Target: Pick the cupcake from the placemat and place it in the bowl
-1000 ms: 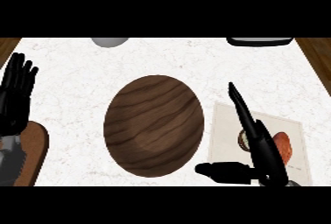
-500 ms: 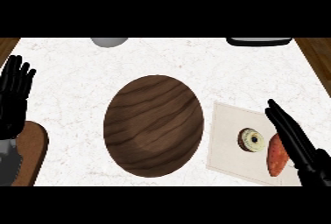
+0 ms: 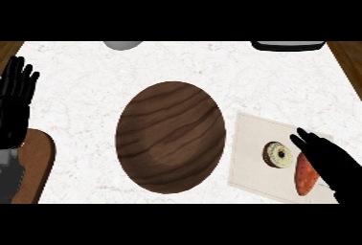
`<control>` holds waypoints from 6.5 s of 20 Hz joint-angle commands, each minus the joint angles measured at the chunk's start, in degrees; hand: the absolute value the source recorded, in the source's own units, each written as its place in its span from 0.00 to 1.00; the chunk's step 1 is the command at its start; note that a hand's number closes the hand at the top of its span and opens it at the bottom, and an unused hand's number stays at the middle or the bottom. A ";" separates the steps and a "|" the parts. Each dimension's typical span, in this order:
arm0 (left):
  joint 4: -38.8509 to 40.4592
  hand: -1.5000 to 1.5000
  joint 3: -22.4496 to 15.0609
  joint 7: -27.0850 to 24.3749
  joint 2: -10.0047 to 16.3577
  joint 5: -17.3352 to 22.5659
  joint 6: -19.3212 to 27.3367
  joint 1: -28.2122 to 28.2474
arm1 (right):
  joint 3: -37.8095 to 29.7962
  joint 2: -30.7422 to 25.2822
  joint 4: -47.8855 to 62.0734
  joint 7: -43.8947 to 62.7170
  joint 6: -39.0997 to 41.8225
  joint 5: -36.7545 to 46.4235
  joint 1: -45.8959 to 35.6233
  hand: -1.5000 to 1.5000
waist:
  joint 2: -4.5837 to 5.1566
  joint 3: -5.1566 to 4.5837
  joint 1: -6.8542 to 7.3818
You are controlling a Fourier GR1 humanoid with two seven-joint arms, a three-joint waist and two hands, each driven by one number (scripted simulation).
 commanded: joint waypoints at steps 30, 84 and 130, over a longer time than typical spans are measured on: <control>-2.52 0.50 4.04 3.23 -6.07 -6.37 -3.20 -0.97 | -10.12 15.61 17.35 -11.81 18.85 7.32 0.94 0.00 | 0.09 0.22 0.62; 1.13 0.50 6.30 1.71 -9.88 -9.44 -10.23 -6.05 | -15.65 11.02 63.20 -62.46 11.60 31.20 -26.80 1.00 | 2.56 0.49 7.09; -0.04 0.50 9.77 0.50 -10.09 -9.27 -8.77 0.75 | -12.63 28.85 78.03 -61.76 34.07 0.08 -69.37 1.00 | -0.39 0.19 0.26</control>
